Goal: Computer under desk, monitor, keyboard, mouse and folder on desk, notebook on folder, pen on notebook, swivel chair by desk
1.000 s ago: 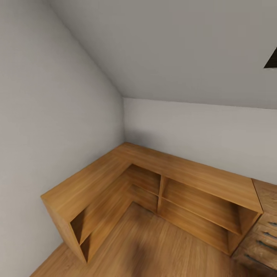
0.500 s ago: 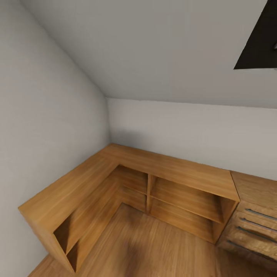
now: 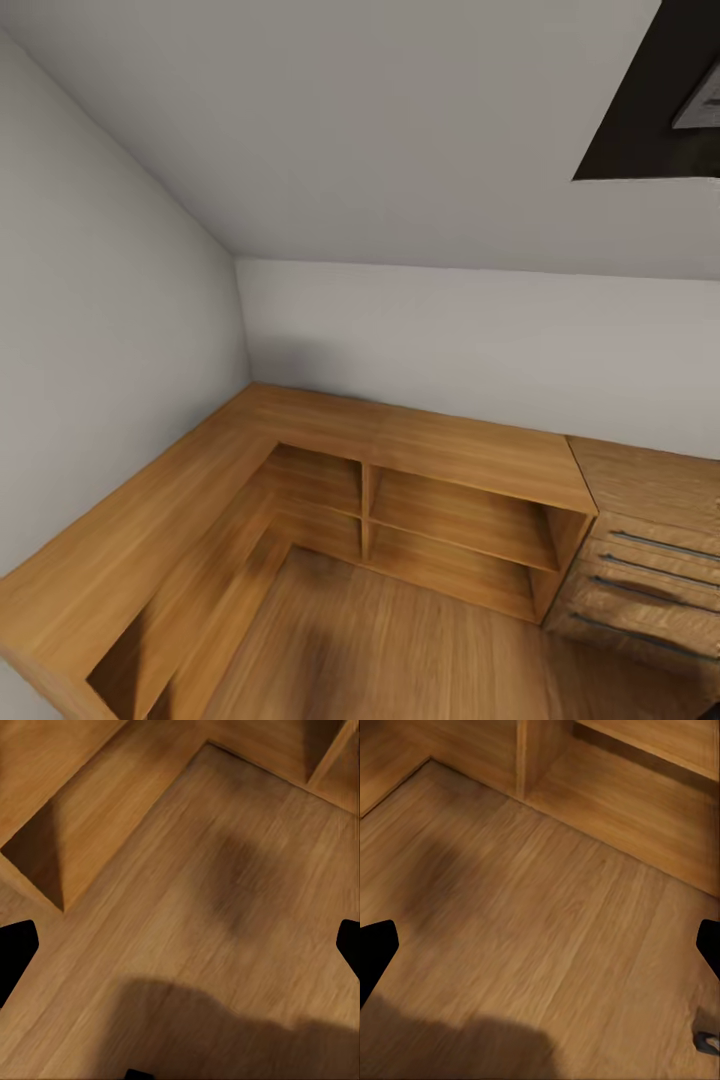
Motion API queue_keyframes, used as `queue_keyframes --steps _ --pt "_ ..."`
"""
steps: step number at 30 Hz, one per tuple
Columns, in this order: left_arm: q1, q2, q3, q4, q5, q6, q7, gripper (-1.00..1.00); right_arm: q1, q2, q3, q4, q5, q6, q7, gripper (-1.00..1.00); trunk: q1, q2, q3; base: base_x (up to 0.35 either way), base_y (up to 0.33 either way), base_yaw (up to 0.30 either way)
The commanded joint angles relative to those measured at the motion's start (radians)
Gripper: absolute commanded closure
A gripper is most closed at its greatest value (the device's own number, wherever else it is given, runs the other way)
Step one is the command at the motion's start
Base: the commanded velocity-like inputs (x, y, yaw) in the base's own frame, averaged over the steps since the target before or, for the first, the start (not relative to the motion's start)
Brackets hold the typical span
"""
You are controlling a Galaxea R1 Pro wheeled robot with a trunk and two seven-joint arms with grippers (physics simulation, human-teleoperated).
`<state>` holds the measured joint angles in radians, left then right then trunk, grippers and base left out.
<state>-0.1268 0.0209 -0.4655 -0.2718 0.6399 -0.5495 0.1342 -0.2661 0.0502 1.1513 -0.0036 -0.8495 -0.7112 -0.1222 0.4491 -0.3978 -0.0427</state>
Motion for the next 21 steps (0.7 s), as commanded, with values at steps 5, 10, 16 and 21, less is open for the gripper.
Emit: queue_keyframes --steps 5,10,16,21 --pt "-0.001 -0.004 -0.009 -0.001 0.002 -0.002 0.008 -1.00 -0.001 0.000 0.008 0.000 0.001 -0.001 -0.010 -1.00 0.001 -0.002 -0.002 0.129 0.030 -0.257" --pt "-0.001 -0.005 -0.009 -0.001 0.001 -0.002 0.008 -1.00 -0.001 0.000 0.008 0.000 0.001 -0.001 -0.010 -1.00 0.001 -0.002 -0.001 0.117 0.021 -0.257" --pt "-0.001 -0.005 -0.008 -0.001 0.001 -0.002 0.008 -1.00 -0.001 0.000 0.008 0.000 0.001 -0.001 -0.010 -1.00 0.001 -0.002 0.003 0.158 0.116 -0.252" --pt "-0.001 -0.005 -0.008 -0.001 0.001 -0.001 0.008 -1.00 -0.001 0.000 0.008 0.001 0.001 -0.001 -0.010 -1.00 0.001 -0.002 0.007 0.250 0.190 -0.236"
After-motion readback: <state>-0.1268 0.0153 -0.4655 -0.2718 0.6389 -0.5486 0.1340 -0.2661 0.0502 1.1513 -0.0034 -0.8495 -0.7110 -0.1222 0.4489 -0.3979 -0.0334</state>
